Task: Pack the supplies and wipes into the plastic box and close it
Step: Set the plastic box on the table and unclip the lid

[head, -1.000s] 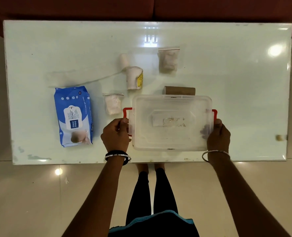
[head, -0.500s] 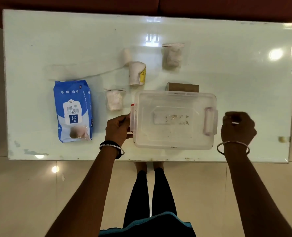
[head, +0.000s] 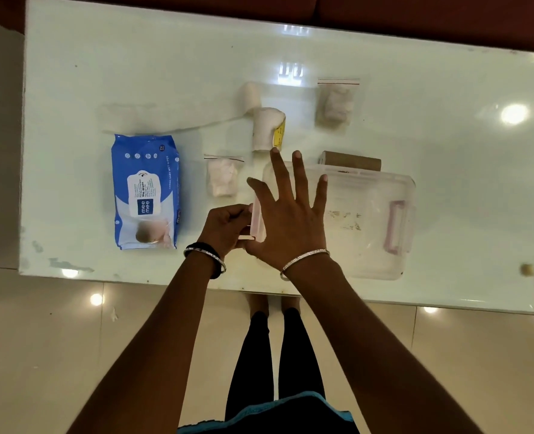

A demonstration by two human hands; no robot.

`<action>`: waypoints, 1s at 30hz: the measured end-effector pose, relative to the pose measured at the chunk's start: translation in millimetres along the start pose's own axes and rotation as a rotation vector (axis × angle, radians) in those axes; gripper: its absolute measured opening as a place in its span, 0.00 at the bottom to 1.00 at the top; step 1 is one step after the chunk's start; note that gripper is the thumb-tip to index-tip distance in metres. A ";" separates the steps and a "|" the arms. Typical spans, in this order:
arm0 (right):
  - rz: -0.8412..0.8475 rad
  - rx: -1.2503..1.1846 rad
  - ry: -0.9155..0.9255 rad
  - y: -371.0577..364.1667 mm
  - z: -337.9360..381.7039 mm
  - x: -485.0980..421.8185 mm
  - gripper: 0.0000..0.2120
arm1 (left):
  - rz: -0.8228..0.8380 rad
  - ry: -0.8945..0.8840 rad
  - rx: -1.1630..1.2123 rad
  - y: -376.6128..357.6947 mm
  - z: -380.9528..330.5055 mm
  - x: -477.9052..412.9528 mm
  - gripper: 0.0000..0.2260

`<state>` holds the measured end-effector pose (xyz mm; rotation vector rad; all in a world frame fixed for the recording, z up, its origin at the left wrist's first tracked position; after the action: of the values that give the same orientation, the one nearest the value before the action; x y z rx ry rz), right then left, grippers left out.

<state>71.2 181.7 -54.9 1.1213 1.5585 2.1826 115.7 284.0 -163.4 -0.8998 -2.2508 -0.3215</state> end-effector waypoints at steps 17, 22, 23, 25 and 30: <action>-0.025 0.061 -0.093 11.8 2.3 -19.7 0.32 | -0.022 -0.053 -0.038 -1.8 -2.0 -2.3 0.08; -0.055 0.040 -0.058 25.5 2.8 -12.2 0.33 | -0.049 -0.046 -0.112 0.3 -0.4 -1.7 0.07; -0.069 0.023 -0.059 33.4 1.8 -9.4 0.32 | -0.051 -0.043 -0.136 1.4 -0.4 -1.7 0.07; -0.107 -0.038 -0.052 53.5 -1.7 -1.1 0.31 | -0.052 -0.044 -0.161 2.2 -1.9 -0.7 0.08; -0.072 -0.181 0.031 110.6 -28.5 27.3 0.34 | -0.068 0.044 -0.049 0.5 -0.5 6.2 0.08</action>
<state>58.6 132.6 51.1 0.9663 1.3585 2.2498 113.0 287.3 -158.9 -0.8341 -2.2449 -0.4249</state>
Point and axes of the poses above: each hand's wrist, its own x-axis away from the middle knuckle, its own y-axis out of the back of the hand, z = x × y, the point moved 10 cm from there along -x, towards the middle knuckle, and after that the axes turned 11 degrees about -y, right-handed, at the moved point
